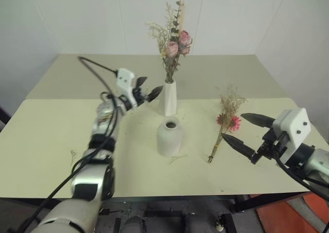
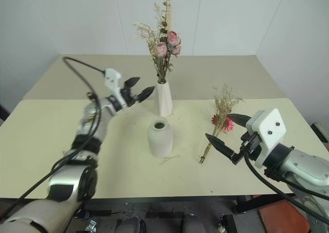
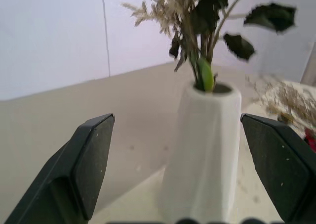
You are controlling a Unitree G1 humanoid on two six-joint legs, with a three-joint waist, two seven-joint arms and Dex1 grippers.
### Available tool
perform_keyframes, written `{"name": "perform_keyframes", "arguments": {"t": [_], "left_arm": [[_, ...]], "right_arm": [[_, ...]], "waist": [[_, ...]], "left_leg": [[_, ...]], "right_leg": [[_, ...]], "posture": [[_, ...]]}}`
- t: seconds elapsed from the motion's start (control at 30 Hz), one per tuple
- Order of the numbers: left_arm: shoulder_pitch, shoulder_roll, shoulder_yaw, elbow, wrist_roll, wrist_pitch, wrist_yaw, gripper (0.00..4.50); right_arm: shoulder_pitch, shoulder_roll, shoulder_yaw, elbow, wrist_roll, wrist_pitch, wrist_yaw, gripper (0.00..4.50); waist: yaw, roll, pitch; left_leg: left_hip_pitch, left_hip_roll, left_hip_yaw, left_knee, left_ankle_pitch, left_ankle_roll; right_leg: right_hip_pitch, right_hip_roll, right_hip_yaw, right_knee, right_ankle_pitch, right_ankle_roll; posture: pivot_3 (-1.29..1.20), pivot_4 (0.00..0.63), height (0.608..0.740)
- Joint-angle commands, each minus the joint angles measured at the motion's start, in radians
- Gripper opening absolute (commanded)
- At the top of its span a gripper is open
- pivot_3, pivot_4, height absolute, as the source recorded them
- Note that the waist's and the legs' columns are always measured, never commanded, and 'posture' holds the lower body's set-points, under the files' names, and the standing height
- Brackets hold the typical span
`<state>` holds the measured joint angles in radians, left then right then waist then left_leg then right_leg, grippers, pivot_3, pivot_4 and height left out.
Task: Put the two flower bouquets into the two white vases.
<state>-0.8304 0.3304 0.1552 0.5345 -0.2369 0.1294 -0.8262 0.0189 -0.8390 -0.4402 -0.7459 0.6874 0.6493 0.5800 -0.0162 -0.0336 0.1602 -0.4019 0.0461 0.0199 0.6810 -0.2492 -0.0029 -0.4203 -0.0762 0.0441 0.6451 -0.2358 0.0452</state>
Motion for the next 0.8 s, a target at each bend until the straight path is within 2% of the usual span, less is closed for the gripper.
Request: {"name": "perform_keyframes", "arguments": {"t": [0.03, 0.17, 0.4, 0.57, 0.8], "left_arm": [[0.060, 0.083, -0.010, -0.261, -0.098, 0.146, -0.096, 4.46], [0.149, 0.217, -0.002, -0.452, -0.229, 0.291, -0.250, 4.46], [0.225, 0.399, 0.002, -0.567, -0.385, 0.367, -0.524, 4.46], [0.217, 0.429, 0.005, -0.579, -0.427, 0.385, -0.569, 4.46], [0.225, 0.423, 0.003, -0.589, -0.442, 0.382, -0.548, 4.46]], "right_arm": [[-0.055, -0.038, 0.011, 0.030, -0.006, 0.019, 0.002, 4.50], [-0.188, -0.053, 0.040, 0.123, 0.041, 0.215, -0.119, 4.50], [-0.443, -0.020, 0.101, 0.287, 0.113, 0.637, -0.271, 4.50], [-0.633, 0.030, 0.122, 0.462, 0.143, 0.955, -0.305, 4.50], [-0.810, 0.157, 0.170, 0.874, 0.102, 0.965, -0.481, 4.50]], "waist": [[0.006, 0.000, 0.000], [0.003, 0.000, 0.000], [0.002, 0.000, 0.000], [0.004, 0.000, 0.000], [-0.002, 0.000, 0.000]], "left_leg": [[0.000, 0.000, 0.000, 0.001, 0.000, 0.000], [0.000, 0.000, 0.000, 0.001, 0.000, 0.000], [0.001, 0.001, 0.001, 0.000, 0.000, 0.000], [0.000, 0.001, 0.001, 0.000, 0.000, 0.000], [-0.001, 0.001, 0.001, 0.000, 0.000, 0.000]], "right_leg": [[0.001, 0.000, -0.001, 0.000, 0.000, 0.000], [0.000, 0.000, 0.000, 0.000, 0.000, 0.000], [0.000, 0.000, 0.000, 0.001, -0.001, -0.002], [0.000, 0.000, 0.000, 0.000, -0.001, -0.002], [-0.002, 0.000, 0.000, -0.001, -0.001, -0.002]], "posture": [[0.00, 0.150, 0.740], [0.00, 0.150, 0.740], [0.00, 0.150, 0.740], [0.00, 0.150, 0.740], [0.00, 0.150, 0.740]]}}
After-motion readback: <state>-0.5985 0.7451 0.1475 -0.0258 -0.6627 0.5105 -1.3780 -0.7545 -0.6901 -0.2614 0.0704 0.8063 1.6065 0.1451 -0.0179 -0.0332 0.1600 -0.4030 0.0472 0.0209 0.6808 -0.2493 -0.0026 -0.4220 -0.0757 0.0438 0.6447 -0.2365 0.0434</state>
